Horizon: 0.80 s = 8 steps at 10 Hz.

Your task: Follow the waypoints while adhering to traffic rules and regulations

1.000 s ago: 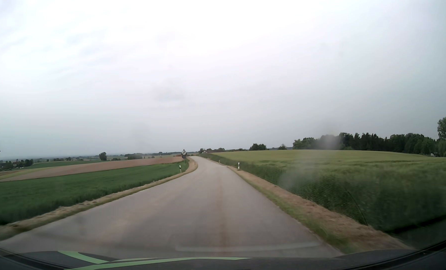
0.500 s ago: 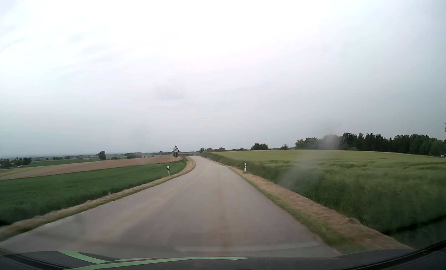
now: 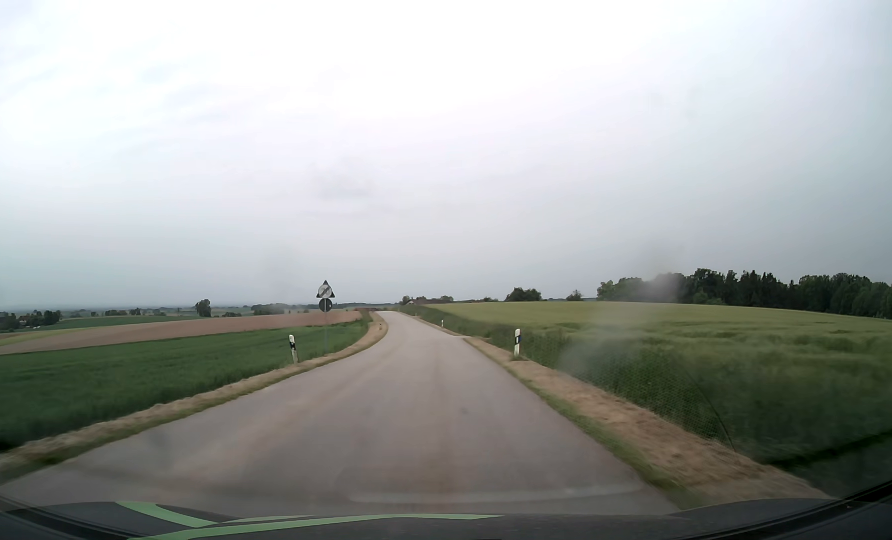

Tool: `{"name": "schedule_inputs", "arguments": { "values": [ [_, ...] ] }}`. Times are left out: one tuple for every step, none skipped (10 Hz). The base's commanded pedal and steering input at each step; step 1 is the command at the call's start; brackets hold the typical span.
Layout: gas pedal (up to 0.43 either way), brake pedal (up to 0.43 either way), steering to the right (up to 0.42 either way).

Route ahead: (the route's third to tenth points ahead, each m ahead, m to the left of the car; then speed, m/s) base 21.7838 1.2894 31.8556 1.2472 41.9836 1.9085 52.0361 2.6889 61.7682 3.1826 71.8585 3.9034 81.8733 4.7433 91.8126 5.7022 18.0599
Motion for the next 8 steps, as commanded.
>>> {"name": "schedule_inputs", "arguments": {
  "values": [
    [0.079,0.0,-0.01],
    [0.079,0.0,-0.008],
    [0.079,0.0,-0.006],
    [0.079,0.0,-0.005],
    [0.079,0.0,-0.005],
    [0.079,0.0,-0.005],
    [0.079,0.0,-0.005],
    [0.079,0.0,-0.005]
  ]
}}
